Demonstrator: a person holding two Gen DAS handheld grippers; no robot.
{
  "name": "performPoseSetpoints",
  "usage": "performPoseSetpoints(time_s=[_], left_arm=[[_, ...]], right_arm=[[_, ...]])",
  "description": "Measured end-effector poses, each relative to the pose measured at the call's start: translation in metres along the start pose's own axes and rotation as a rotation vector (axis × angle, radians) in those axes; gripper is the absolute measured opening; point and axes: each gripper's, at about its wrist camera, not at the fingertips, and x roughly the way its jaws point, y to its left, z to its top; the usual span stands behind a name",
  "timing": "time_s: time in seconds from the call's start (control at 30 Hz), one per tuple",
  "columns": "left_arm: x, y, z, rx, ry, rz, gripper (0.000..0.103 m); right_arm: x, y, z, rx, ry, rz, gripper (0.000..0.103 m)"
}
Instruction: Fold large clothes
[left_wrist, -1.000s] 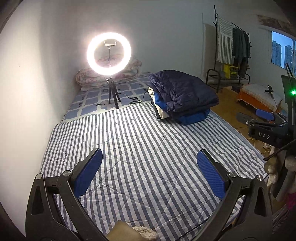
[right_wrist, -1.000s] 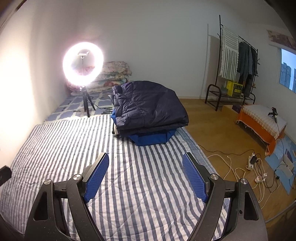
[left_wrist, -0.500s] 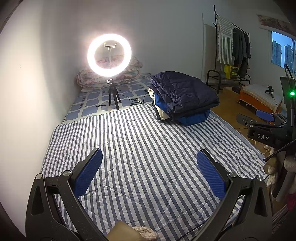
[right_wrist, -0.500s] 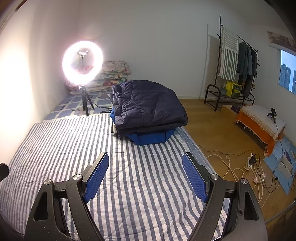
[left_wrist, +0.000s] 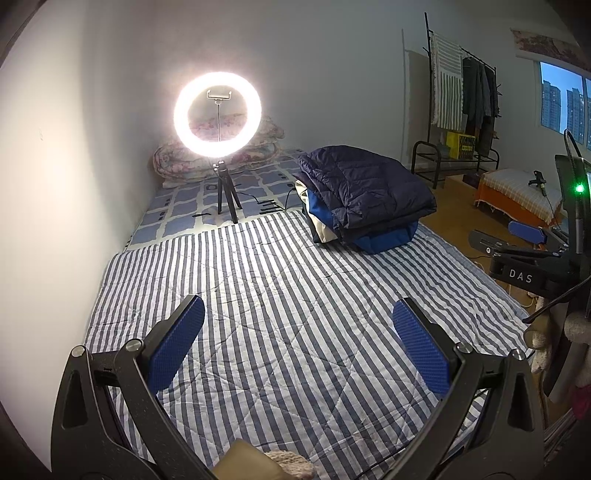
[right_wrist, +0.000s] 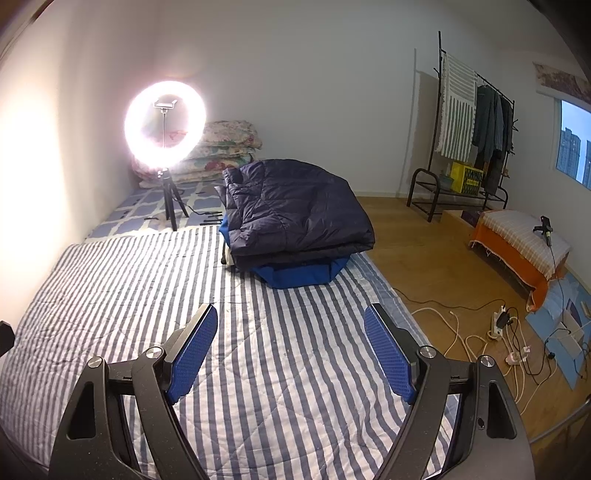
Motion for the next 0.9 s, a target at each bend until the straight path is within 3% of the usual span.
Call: performPoseSetpoints(time_s=[0.9], left_arm=[[-0.0028, -0.0028, 0.0017, 0.0, -0.004, 0.0, 0.103]], right_arm=[[0.0007, 0.0018, -0.0015, -0.01, 0.007, 0.003, 0.082]])
